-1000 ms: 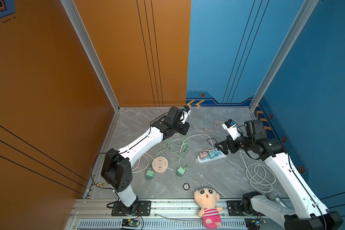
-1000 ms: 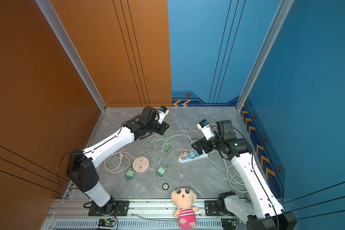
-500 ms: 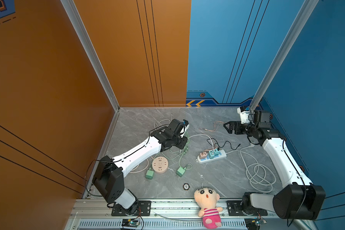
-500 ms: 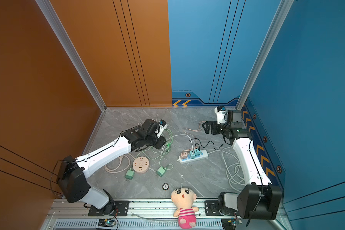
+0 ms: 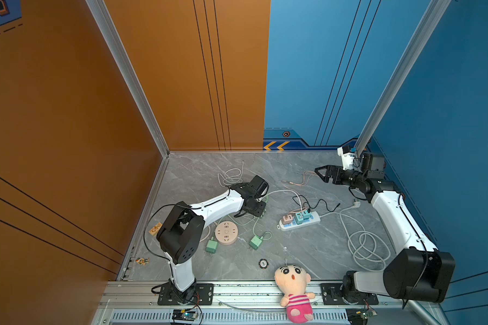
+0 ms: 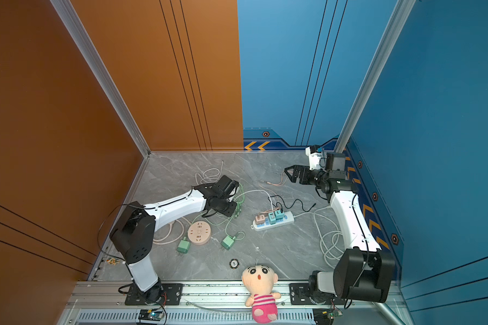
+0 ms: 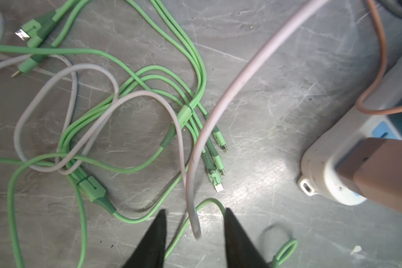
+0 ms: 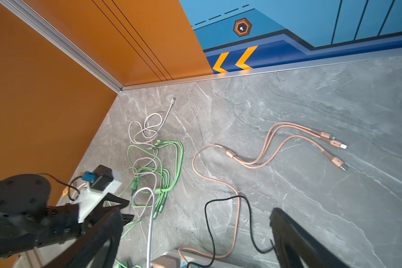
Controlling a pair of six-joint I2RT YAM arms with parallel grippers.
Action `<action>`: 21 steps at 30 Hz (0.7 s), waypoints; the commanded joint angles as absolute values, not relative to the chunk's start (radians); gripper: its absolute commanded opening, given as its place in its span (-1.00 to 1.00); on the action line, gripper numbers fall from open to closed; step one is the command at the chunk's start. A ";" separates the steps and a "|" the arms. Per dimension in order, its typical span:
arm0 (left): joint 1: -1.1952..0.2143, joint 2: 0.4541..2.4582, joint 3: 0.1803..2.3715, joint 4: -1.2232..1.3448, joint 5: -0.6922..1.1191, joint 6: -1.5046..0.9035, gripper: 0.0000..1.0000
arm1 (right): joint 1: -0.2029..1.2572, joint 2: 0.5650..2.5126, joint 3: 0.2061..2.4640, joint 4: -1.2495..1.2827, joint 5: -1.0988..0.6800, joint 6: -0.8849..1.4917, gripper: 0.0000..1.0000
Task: Insert plugs into power strip
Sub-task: Pick up the power cord from the center of the table.
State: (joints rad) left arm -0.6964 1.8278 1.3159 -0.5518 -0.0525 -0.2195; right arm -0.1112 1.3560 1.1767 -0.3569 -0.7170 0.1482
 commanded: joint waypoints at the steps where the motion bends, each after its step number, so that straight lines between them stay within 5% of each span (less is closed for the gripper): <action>1: -0.684 1.848 1.384 -0.568 -0.100 -0.235 -0.56 | -0.131 1.338 1.150 -0.252 -0.804 0.203 1.00; 5: -0.675 1.847 1.453 -0.570 -0.065 -0.220 -0.96 | -0.144 1.310 1.094 -0.143 -0.777 0.286 0.99; 21: -0.652 1.919 1.865 -0.623 -0.111 -0.045 -0.99 | -0.131 1.407 1.168 -0.285 -0.823 0.289 0.95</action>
State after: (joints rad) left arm -0.6598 1.8698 1.7931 -0.6102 -0.0849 -0.1055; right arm -0.1432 1.4143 1.1278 -0.2348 -0.8116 0.3271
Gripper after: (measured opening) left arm 0.058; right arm 0.979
